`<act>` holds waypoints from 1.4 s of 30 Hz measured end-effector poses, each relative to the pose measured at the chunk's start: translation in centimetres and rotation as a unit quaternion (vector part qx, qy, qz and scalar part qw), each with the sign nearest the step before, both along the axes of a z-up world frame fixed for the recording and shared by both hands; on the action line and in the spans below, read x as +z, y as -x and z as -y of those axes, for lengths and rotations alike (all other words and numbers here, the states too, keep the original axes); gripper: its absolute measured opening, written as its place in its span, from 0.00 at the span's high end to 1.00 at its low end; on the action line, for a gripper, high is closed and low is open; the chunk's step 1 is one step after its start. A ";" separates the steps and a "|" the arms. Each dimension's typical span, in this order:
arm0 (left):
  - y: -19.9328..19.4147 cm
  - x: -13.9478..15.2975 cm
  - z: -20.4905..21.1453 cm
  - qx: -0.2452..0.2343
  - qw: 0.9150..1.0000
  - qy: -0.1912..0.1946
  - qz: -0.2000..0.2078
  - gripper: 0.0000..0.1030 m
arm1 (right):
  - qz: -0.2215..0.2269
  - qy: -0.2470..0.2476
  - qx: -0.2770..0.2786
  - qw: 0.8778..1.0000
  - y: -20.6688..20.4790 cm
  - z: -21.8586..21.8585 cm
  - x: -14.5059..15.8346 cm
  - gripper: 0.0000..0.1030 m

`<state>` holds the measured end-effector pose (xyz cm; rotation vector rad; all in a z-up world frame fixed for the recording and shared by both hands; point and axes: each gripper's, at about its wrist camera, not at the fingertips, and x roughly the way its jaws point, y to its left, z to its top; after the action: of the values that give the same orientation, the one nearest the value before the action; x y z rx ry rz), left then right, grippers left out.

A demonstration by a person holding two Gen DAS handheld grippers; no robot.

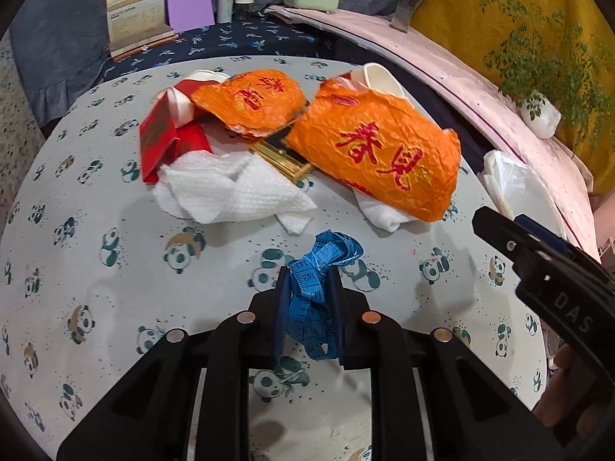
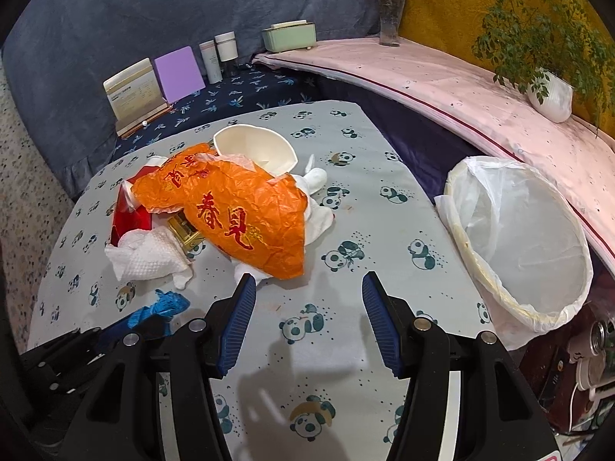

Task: Collect trash
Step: 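Grasp the blue tape measure with the left tool while the right tool grasps the orange bag, then carry the tape measure and orange bag over the bin and open both tools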

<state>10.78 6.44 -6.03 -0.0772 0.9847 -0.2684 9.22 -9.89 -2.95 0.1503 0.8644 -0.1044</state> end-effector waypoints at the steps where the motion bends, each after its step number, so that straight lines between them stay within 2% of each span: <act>1: 0.0 0.2 -0.3 0.002 1.000 0.001 0.001 0.82 | 0.000 0.000 0.001 1.000 -0.2 -0.1 0.0 0.45; 13: -1.5 1.1 -1.6 0.015 1.000 0.004 0.007 0.82 | -0.005 -0.013 0.022 1.000 -4.9 -0.2 -0.9 0.45; 16: -2.1 1.1 -1.6 0.017 1.000 0.006 0.005 0.82 | -0.009 -0.015 0.030 0.999 -5.6 -0.4 -1.5 0.40; 19: -2.6 1.0 -1.5 0.017 1.000 0.005 0.004 0.82 | -0.014 -0.018 0.041 0.999 -6.1 -0.6 -2.1 0.40; 21: -2.8 0.9 -1.5 0.017 1.000 0.005 0.003 0.82 | -0.017 -0.021 0.046 0.999 -6.3 -0.7 -2.4 0.46; 23: -3.0 0.9 -1.4 0.017 1.000 0.004 0.002 0.82 | -0.022 -0.025 0.053 0.998 -6.3 -0.8 -2.5 0.68; 26: -2.9 0.9 -1.3 0.015 1.000 0.003 0.001 0.82 | -0.020 -0.036 0.065 0.997 -5.9 -1.0 -2.4 0.77; 29: -2.7 1.1 -1.1 0.014 1.000 0.002 0.003 0.82 | -0.003 -0.036 0.078 0.996 -5.0 -1.5 -1.4 0.81; 33: -2.2 1.6 -0.8 0.012 1.000 0.003 0.009 0.82 | 0.025 -0.037 0.087 0.995 -3.8 -1.7 0.5 0.82; 42: -1.0 3.8 0.4 -0.001 0.999 0.005 0.032 0.82 | 0.070 -0.039 0.054 0.995 -1.7 0.6 4.4 0.82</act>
<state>11.75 6.03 -2.19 -0.0769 0.9190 -0.2763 10.93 -10.51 1.43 0.1820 0.7355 0.0408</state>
